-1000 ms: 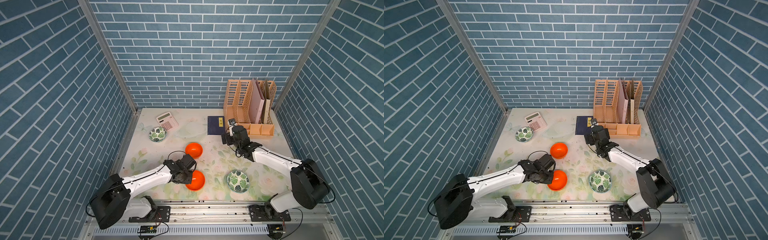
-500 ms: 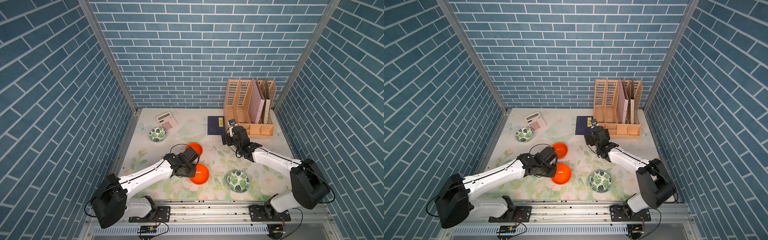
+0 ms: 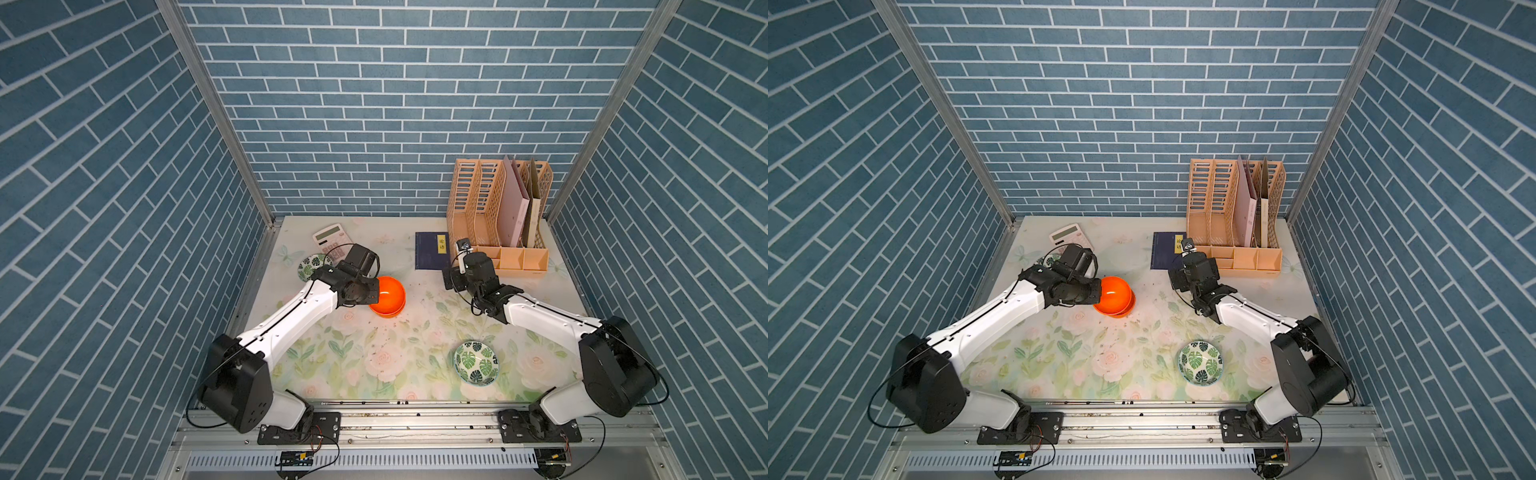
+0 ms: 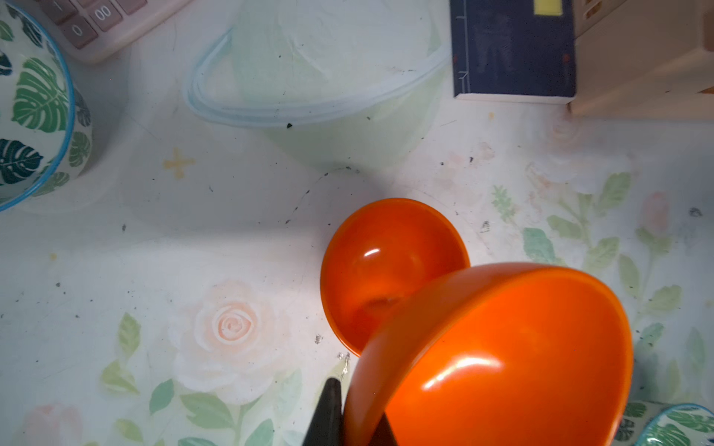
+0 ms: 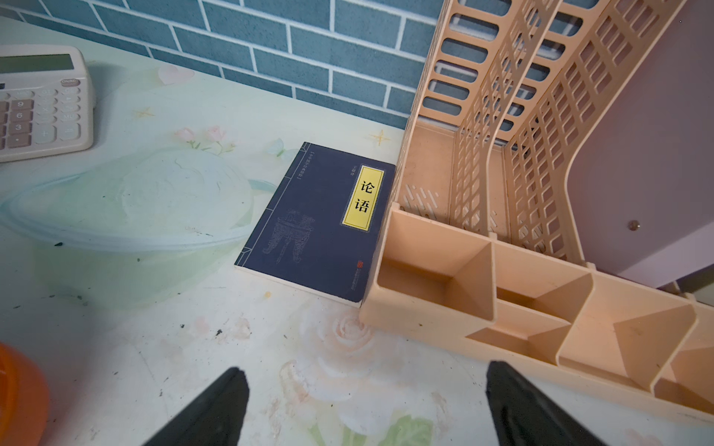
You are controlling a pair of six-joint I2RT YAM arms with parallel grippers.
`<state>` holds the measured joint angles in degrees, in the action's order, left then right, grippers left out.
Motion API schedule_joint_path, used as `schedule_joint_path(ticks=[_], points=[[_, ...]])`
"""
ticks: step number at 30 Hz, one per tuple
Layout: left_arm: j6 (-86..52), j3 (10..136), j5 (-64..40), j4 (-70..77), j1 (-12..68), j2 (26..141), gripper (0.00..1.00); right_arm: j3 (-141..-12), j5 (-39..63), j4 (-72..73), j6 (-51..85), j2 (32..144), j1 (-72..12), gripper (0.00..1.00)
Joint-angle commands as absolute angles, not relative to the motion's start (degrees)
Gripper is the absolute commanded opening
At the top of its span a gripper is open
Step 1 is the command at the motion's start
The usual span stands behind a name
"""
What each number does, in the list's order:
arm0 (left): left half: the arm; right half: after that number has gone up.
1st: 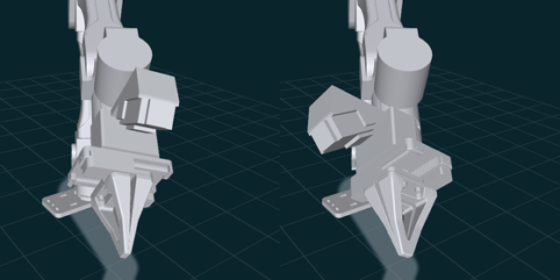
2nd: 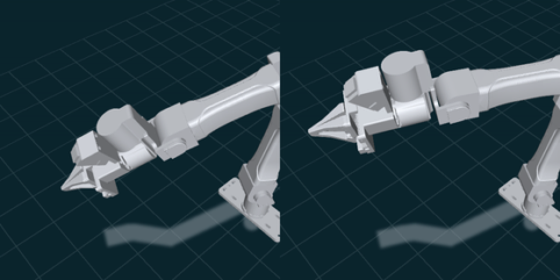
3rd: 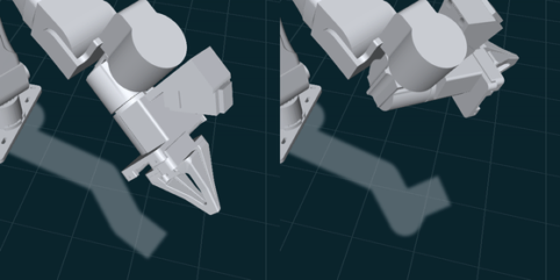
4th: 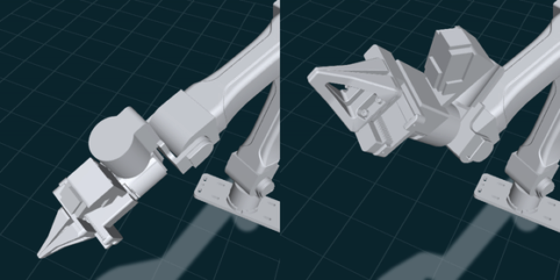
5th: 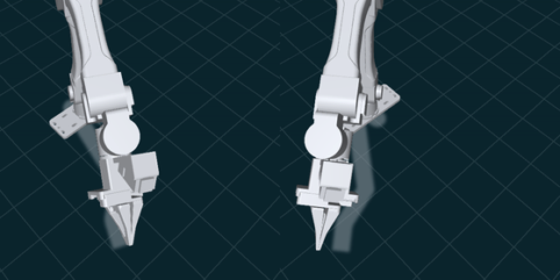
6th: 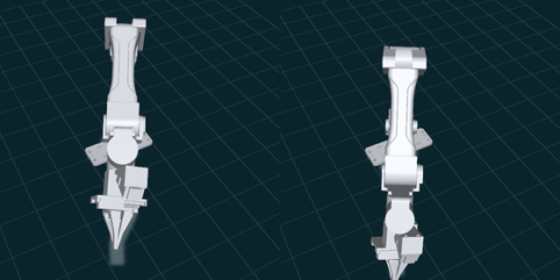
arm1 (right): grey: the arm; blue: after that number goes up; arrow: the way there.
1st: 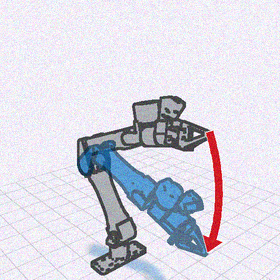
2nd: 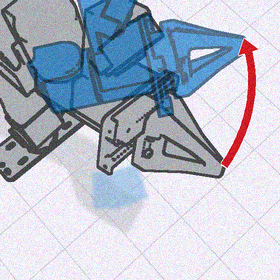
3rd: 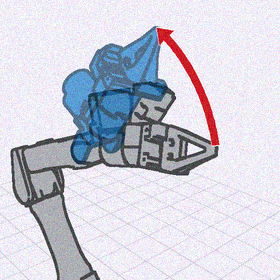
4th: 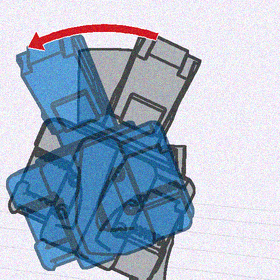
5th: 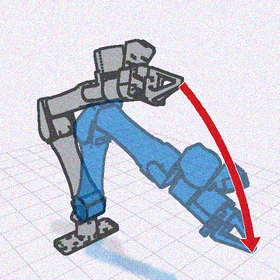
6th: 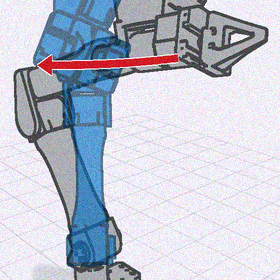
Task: Stack the bowls
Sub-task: Place the bowl on the bowl.
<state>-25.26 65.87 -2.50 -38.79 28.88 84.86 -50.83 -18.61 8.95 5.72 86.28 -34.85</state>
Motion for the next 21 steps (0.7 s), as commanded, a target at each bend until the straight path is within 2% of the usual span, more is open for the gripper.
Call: schedule_joint_path(ticks=[1, 12, 21], points=[[-22.3, 67.59, -5.39, -36.74, 27.55, 87.53, 0.08, -50.66, -18.75, 9.41, 5.89, 86.58, -35.13, 1.0], [-23.05, 65.4, -12.32, -31.04, 23.28, 90.37, 0.07, -49.89, -18.3, 10.26, 6.21, 87.69, -35.09, 1.0], [-23.07, 66.25, -13.05, -30.67, 23.03, 93.86, 0.08, -50.36, -17.89, 10.27, 6.24, 87.89, -35.14, 1.0]])
